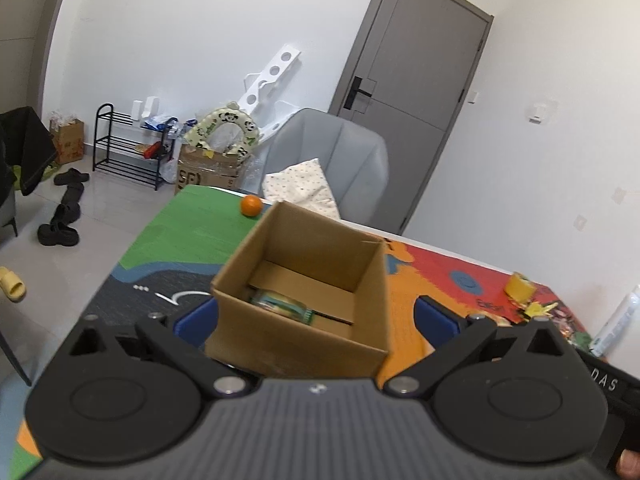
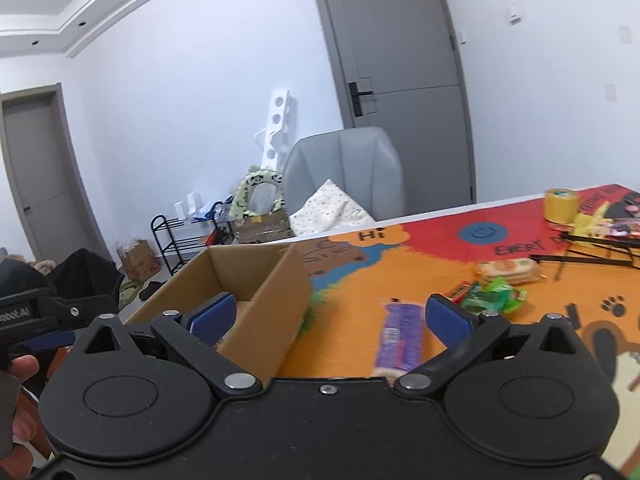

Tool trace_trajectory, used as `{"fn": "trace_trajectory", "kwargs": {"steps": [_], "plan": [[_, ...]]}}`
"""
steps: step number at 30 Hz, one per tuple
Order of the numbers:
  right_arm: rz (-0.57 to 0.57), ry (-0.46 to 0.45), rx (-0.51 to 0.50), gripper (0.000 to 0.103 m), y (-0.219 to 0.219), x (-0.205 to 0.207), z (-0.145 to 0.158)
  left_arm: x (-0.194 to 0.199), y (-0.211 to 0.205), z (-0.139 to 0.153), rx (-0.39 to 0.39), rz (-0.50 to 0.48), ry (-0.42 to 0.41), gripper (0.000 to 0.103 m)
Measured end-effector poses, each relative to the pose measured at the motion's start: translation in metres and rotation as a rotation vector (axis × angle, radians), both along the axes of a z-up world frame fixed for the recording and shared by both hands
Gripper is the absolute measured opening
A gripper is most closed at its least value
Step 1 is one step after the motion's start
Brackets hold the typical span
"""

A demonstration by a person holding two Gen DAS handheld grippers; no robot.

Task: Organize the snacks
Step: 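Withdraw both tools from the box back toward the snack pile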

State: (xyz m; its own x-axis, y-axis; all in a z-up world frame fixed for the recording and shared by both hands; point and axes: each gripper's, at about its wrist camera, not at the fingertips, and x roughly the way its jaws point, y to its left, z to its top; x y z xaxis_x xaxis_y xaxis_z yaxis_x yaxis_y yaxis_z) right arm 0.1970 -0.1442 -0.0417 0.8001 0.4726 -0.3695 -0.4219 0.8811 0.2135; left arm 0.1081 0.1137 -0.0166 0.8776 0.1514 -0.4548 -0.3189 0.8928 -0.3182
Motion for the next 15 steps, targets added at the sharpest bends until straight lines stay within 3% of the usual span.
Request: {"fn": "trace_trajectory", "kwargs": {"steps": [15], "plan": [[-0.051,0.039,-0.004,0.103,-0.073,-0.026,-0.009,-0.015,-0.070,0.003,0.056,-0.096,0.003,0.103]]}}
